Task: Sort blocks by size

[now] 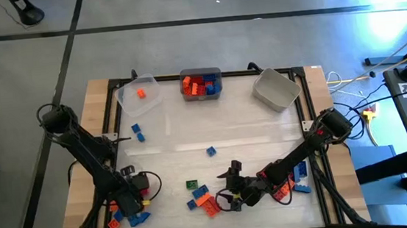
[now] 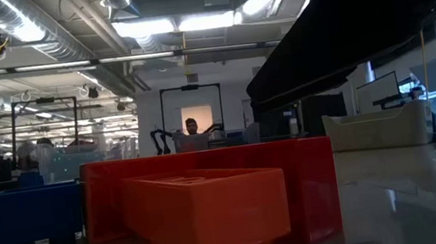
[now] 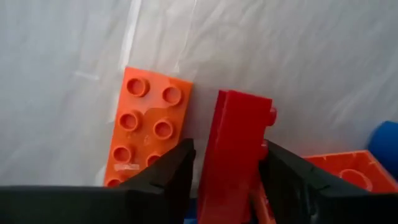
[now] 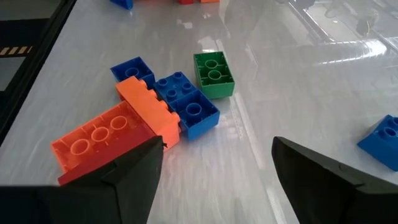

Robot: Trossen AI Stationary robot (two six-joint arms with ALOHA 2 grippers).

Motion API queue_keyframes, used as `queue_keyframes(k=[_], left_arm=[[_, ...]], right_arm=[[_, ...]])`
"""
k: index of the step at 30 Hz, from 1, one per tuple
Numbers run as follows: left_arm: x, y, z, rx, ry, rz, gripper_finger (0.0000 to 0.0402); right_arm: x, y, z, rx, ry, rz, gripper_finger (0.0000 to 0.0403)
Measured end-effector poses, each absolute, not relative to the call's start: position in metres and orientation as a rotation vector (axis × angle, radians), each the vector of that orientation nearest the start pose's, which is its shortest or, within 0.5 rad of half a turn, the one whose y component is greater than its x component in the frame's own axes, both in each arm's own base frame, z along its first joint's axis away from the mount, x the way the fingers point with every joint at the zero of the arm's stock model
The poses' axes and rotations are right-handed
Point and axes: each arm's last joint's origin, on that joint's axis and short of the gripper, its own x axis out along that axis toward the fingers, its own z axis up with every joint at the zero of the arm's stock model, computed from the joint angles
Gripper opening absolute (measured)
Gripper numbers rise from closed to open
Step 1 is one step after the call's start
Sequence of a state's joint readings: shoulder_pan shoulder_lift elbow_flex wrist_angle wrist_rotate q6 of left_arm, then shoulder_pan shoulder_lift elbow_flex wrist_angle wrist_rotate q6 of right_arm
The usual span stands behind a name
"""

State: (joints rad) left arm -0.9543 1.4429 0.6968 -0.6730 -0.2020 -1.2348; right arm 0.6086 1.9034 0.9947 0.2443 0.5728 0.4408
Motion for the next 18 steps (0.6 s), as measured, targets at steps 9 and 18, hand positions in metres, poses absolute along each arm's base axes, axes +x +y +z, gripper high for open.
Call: queue_keyframes(k=[9, 18], left_arm=[[0.135, -0.175, 0.146, -0.240, 1.306, 0.180, 0.0083], [0.158, -0.177, 0.168, -0.217, 1.268, 0.107, 0.0087]], right_arm=[[0.318, 0.202, 0.140, 0.059, 0.543, -0.087, 0.0298], [0.318, 0.202, 0.140, 0.059, 0.542, -0.088, 0.0298]])
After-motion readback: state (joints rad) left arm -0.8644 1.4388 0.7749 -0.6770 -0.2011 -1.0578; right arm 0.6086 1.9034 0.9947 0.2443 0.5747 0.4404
